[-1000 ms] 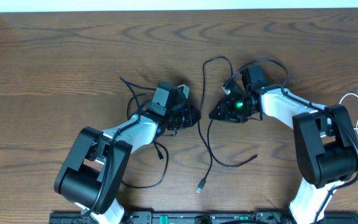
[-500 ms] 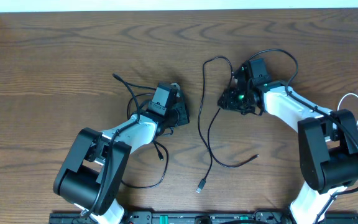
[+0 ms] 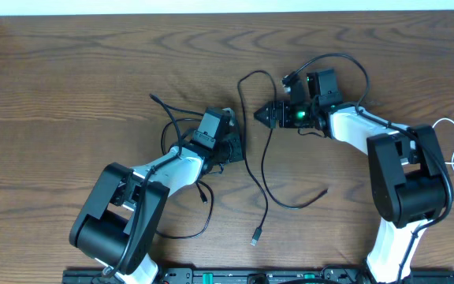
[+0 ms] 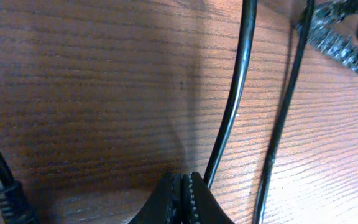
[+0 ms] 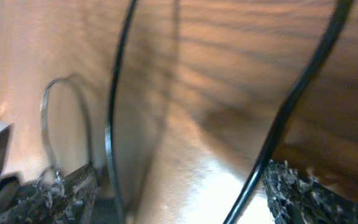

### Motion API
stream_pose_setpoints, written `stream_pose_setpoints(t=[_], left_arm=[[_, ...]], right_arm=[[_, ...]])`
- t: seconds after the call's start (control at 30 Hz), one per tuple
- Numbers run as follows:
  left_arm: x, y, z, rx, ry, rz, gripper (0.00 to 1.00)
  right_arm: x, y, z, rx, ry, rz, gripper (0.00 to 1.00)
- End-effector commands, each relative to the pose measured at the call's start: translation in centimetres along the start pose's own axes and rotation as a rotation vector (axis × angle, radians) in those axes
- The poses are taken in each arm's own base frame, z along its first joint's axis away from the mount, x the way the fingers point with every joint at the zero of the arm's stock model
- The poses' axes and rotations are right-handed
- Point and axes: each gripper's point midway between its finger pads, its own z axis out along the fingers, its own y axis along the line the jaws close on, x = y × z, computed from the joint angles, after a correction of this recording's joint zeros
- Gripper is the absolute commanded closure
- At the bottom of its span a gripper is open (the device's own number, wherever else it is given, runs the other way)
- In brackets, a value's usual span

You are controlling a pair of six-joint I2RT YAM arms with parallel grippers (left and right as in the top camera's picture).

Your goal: Untangle cables

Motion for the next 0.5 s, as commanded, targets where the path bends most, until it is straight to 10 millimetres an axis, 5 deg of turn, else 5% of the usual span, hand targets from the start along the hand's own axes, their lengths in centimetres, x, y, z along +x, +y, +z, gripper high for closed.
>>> stream_pose_setpoints(t=[0.0,0.47], left_arm=[[1.0,0.9,0.4,-0.034,0.030,0.000,0.92],[1.9,-0.8,0.6,0.023,0.060,0.022,0.92]], right_arm=[[6.5,-3.8,2.3,0.040,0.163,0.112,0.15],[7.1,-4.9,3.1,0.183,0.155,0.143,0.19]])
